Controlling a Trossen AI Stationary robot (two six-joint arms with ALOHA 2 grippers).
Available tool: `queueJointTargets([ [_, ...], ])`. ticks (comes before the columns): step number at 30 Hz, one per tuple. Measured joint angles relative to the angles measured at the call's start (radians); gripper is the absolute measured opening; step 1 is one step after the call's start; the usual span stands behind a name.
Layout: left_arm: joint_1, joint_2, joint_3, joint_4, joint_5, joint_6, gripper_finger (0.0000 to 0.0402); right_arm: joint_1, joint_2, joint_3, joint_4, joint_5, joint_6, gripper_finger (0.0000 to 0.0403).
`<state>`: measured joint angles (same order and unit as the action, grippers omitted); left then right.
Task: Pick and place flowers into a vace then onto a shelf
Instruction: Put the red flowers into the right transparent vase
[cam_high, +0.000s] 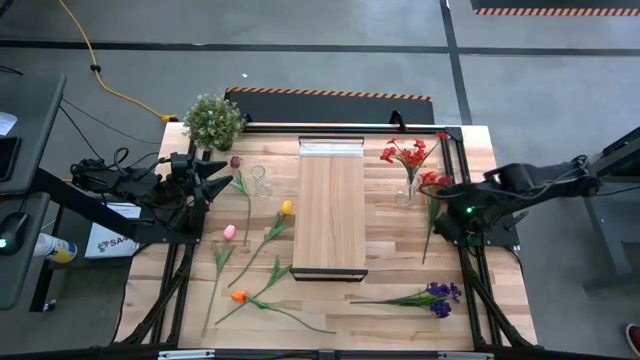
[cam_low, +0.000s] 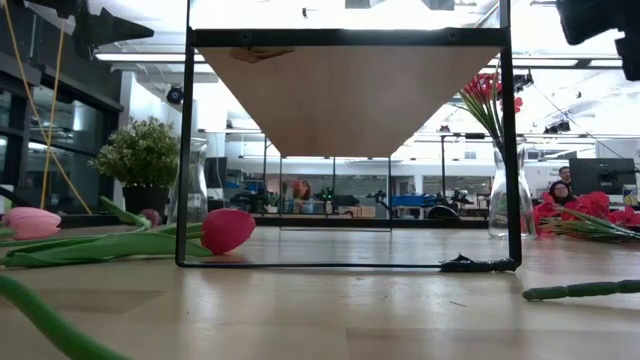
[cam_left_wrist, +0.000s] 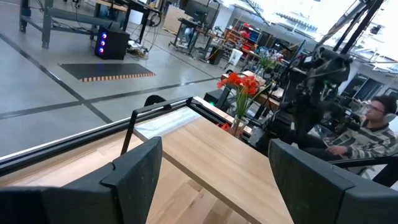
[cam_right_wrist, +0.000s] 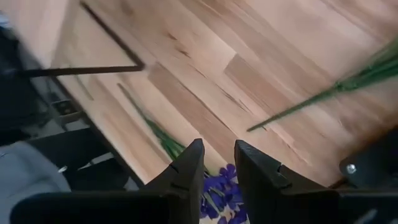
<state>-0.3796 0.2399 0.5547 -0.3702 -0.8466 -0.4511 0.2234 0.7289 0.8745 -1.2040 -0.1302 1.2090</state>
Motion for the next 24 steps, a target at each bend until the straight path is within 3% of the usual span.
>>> queueJointTargets([
  [8,0.000,0.000,0.000,-0.022,0.000,0.000,0.0326,0.055,0.046,0.000,-0.055,-0.004,0.138,0.0082],
  [19,0.000,0.000,0.000,-0.060,0.000,0.000,0.0326,0.334,0.097,0.000,-0.088,0.173,0.419,0.0082],
  [24,0.000,0.000,0.000,-0.060,0.000,0.000,0.0326,0.426,0.157,0.000,-0.085,0.193,0.517,0.0082],
])
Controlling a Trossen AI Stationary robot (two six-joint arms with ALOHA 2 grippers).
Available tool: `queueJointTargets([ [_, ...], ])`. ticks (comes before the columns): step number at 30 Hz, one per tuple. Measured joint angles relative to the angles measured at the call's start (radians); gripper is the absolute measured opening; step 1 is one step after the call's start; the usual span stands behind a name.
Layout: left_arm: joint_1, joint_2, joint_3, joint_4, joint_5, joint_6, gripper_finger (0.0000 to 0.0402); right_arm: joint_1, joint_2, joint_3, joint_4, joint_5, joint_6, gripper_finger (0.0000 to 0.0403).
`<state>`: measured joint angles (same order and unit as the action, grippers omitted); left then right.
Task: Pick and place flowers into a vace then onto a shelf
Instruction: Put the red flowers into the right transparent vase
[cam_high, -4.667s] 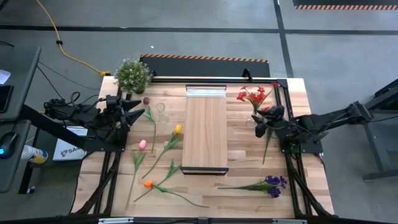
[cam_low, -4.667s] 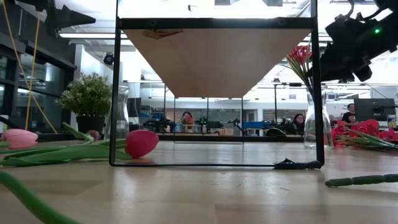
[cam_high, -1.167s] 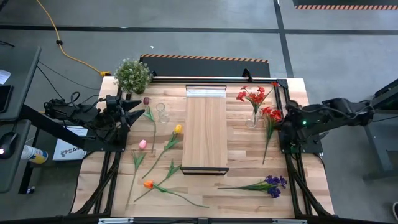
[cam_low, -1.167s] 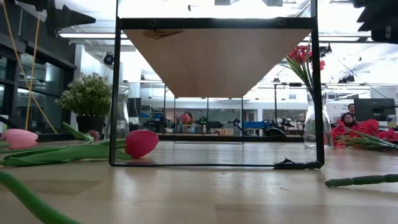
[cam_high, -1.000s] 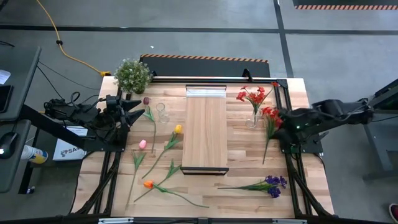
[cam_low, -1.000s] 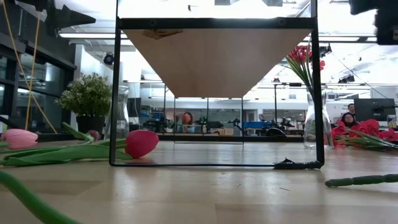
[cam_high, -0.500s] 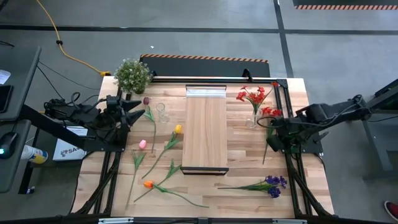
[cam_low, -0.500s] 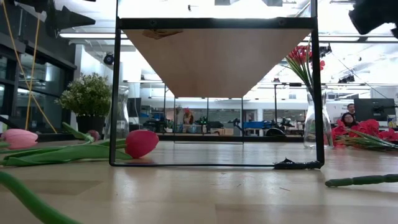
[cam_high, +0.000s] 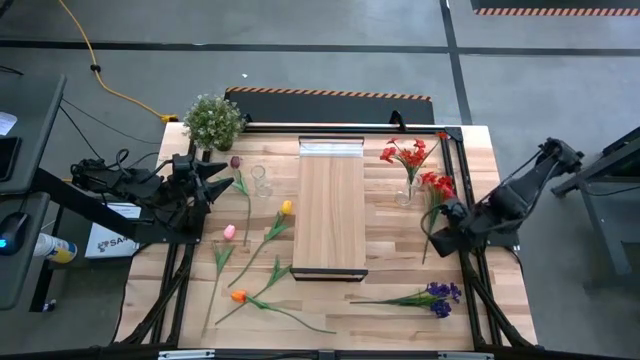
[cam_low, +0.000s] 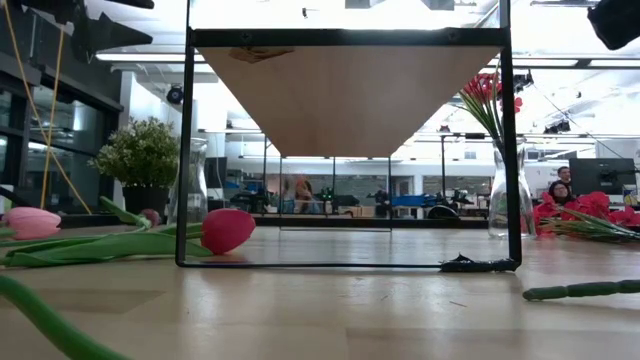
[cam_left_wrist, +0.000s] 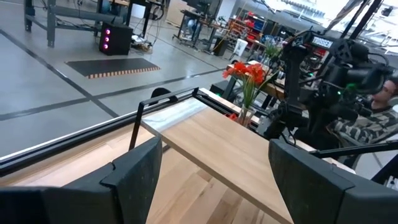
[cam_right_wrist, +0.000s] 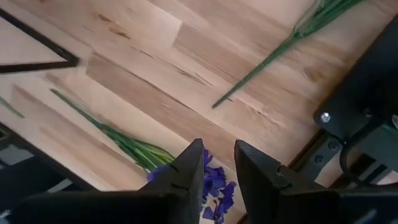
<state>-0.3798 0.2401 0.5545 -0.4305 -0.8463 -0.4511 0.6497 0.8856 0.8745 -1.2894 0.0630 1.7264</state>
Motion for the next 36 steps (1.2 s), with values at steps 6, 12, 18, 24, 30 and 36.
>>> queueJointTargets([
  [6,0.000,0.000,0.000,-0.020,0.000,0.000,0.0326,0.050,0.096,0.000,0.034,0.016,0.024,0.0082],
  [12,0.000,0.000,0.000,-0.026,0.000,0.000,0.0326,0.075,0.193,0.000,0.065,0.032,0.037,0.0082],
  [18,0.000,0.000,0.000,-0.026,0.000,0.000,0.0326,0.091,0.286,0.000,0.095,0.016,0.087,0.0082],
  [24,0.000,0.000,0.000,-0.044,0.000,0.000,0.0326,0.091,0.379,0.000,0.113,-0.013,0.117,0.0082],
  [30,0.000,0.000,0.000,-0.045,0.000,0.000,0.0326,0.091,0.452,0.000,0.141,-0.010,0.150,0.0082],
  [36,0.000,0.000,0.000,-0.045,0.000,0.000,0.0326,0.080,0.498,-0.041,0.192,-0.020,0.186,0.0082],
])
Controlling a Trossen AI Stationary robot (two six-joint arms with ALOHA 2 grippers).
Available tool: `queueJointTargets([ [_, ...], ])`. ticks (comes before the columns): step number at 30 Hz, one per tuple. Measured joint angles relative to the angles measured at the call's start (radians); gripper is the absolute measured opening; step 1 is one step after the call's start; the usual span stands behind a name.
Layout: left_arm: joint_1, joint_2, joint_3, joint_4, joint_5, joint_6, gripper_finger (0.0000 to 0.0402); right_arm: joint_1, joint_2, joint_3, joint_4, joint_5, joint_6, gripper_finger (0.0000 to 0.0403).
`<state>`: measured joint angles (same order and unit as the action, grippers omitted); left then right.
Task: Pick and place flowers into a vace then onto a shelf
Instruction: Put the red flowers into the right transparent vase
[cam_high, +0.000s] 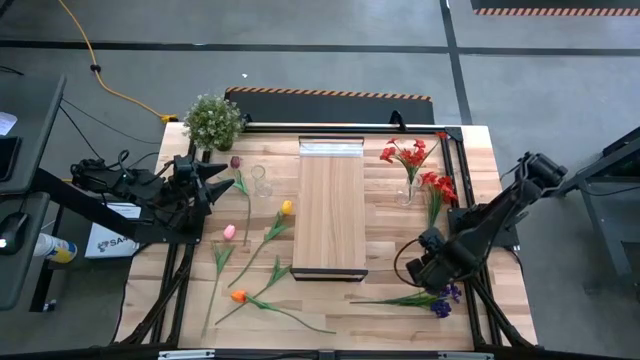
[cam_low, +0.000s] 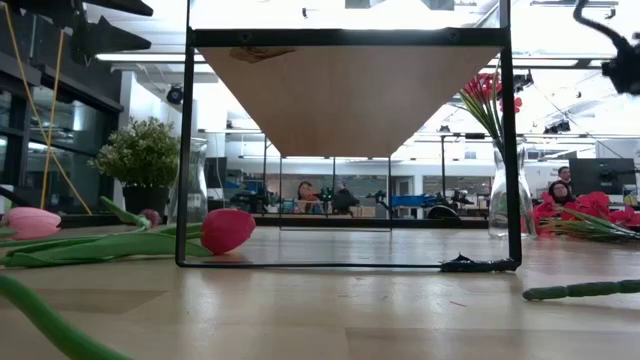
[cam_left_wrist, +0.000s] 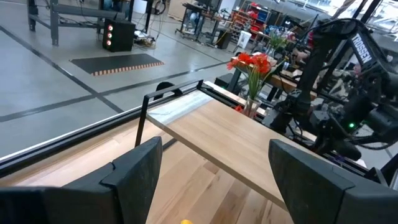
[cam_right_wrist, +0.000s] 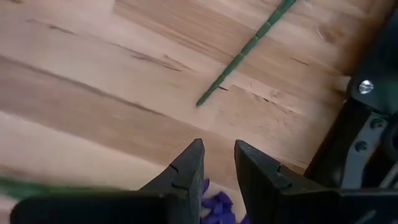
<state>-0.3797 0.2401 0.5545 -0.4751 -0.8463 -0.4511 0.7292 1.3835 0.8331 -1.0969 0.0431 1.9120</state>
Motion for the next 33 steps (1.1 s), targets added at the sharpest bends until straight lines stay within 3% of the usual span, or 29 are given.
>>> queueJointTargets([
  [10,0.000,0.000,0.000,0.001,0.000,-0.003,0.0326,-0.123,-0.020,-0.114,0.053,0.055,-0.036,0.0082],
  [16,0.000,0.000,0.000,0.001,0.000,-0.006,0.0326,-0.141,-0.021,-0.151,0.058,0.058,-0.043,0.0087],
  [27,0.000,0.000,0.000,0.001,-0.003,-0.005,0.0326,-0.143,-0.022,-0.158,0.023,0.071,-0.057,0.0141],
  [33,0.000,0.000,0.000,0.001,-0.005,-0.005,0.0326,-0.206,-0.022,-0.182,0.012,0.096,-0.076,0.0160],
])
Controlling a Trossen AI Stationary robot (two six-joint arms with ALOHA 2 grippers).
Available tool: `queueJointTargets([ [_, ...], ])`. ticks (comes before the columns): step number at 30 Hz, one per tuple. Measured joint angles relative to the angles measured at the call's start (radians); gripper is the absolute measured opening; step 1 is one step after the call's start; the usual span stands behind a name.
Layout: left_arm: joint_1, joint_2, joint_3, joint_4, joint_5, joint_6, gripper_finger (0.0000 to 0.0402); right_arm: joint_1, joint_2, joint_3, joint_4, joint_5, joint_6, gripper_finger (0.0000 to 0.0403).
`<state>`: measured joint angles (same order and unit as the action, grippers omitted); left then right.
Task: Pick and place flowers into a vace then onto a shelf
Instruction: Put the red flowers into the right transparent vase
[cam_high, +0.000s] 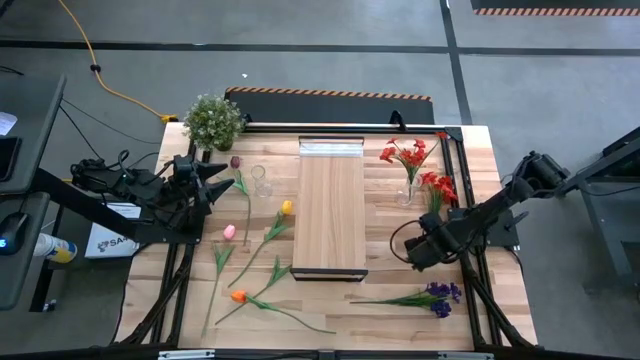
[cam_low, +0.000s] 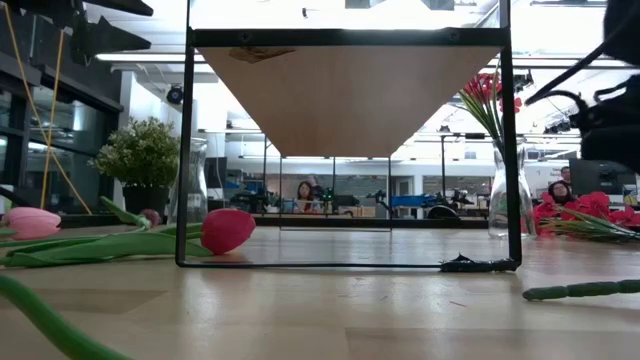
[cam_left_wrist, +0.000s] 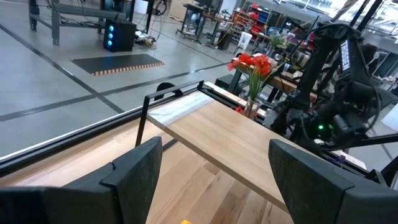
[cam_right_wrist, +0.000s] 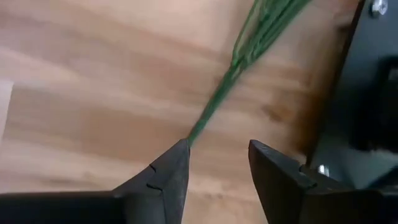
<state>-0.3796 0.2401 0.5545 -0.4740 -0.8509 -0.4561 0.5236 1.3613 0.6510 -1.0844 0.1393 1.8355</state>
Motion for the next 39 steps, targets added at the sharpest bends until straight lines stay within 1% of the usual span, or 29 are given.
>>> queueJointTargets([
  [3,0.000,0.000,0.000,0.000,0.000,0.000,0.0326,-0.038,0.000,-0.035,0.069,0.009,-0.013,0.0162],
  [8,0.000,0.000,0.000,0.000,0.000,0.000,0.0326,-0.065,0.000,-0.086,0.144,0.009,-0.015,0.0161],
  [16,0.000,0.000,0.000,0.000,0.000,0.002,0.0326,-0.068,-0.003,-0.109,0.156,0.010,-0.011,0.0161],
  [24,0.000,0.000,0.000,0.000,0.000,0.002,0.0326,-0.081,-0.002,-0.111,0.166,0.006,-0.011,0.0145],
  [31,0.000,0.000,0.000,0.000,0.020,0.001,0.0326,-0.098,-0.010,-0.168,0.296,-0.010,0.002,0.0130],
  [39,0.000,0.000,0.000,0.000,0.031,0.000,0.0326,-0.099,-0.015,-0.153,0.267,-0.024,0.001,0.0112],
])
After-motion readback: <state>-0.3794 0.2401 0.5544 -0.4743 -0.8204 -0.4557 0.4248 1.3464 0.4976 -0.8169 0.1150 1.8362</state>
